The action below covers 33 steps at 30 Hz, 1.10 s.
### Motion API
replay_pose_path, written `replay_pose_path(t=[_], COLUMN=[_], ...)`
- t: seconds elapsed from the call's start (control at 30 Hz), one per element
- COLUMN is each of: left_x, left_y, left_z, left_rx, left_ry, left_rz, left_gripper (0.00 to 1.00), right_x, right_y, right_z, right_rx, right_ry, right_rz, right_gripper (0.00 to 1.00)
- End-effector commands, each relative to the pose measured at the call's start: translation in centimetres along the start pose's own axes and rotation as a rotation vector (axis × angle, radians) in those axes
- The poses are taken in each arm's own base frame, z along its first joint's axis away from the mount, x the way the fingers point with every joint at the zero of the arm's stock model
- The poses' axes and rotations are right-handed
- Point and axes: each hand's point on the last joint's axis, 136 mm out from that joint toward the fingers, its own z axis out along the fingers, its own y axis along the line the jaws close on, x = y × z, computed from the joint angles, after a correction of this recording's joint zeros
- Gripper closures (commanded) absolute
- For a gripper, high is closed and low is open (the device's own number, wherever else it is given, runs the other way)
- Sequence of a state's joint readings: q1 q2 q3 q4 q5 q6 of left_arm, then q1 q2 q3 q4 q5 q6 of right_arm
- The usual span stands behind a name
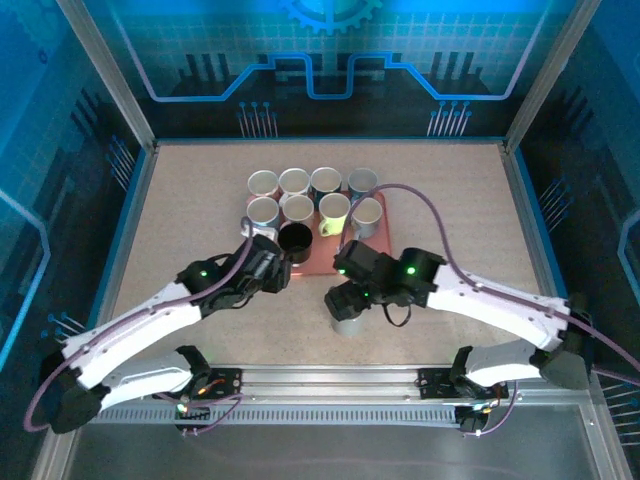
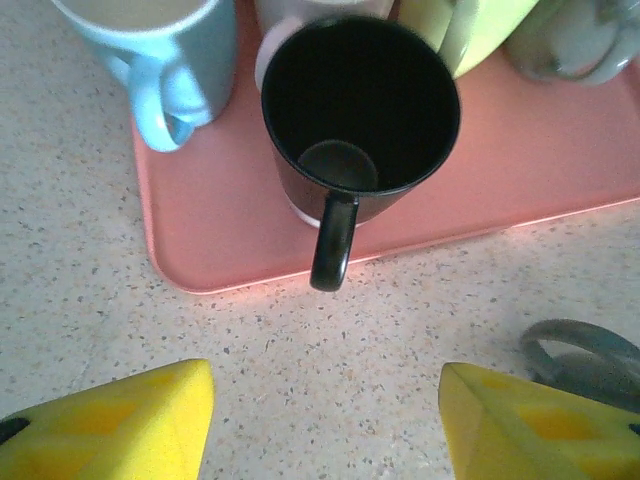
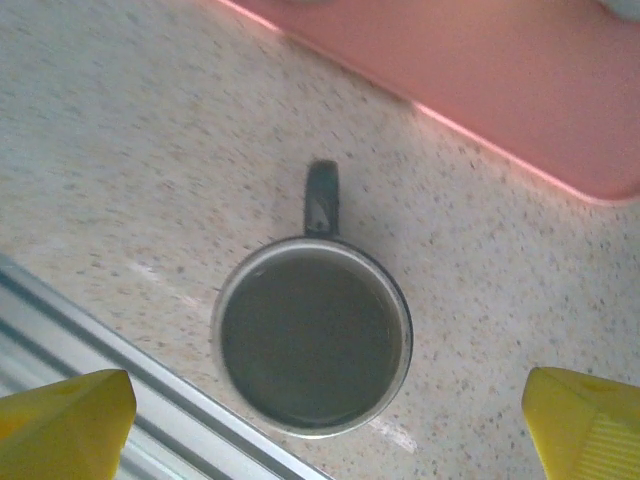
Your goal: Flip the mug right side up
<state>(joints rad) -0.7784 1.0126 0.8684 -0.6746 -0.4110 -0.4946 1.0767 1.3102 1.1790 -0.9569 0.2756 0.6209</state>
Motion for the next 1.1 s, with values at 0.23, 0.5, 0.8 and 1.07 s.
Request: replay_pose_path(t=[0.23, 0.5, 0.8, 1.07], left_x=[-0.2, 0.4, 0.3, 0.3], left_y=[1.0, 1.5, 1.4, 1.2], left_z=[-4.2, -4.8, -4.8, -4.9], left_rx=[0.078, 0.099, 0.107, 0.118], left_ry=[-0.043, -0.068, -0.072, -0.060], left_rz=[0.037, 0.034, 0.037, 0.022], left_gripper=[0.35, 0.35, 0.35, 0.35], right_x=[0.2, 2.5, 3.2, 3.2], right_y=[1.1, 0.9, 0.4, 0.7], right_z=[4.1, 6.8, 8.4, 8.3], right_rx=[0.088, 0.153, 0.193, 0.138], right_ry=[0.098, 0.193, 0.210, 0.197], right_rz=[0.134, 0.116, 0.080, 0.059], right_gripper=[0.00, 0.00, 0.15, 0.42])
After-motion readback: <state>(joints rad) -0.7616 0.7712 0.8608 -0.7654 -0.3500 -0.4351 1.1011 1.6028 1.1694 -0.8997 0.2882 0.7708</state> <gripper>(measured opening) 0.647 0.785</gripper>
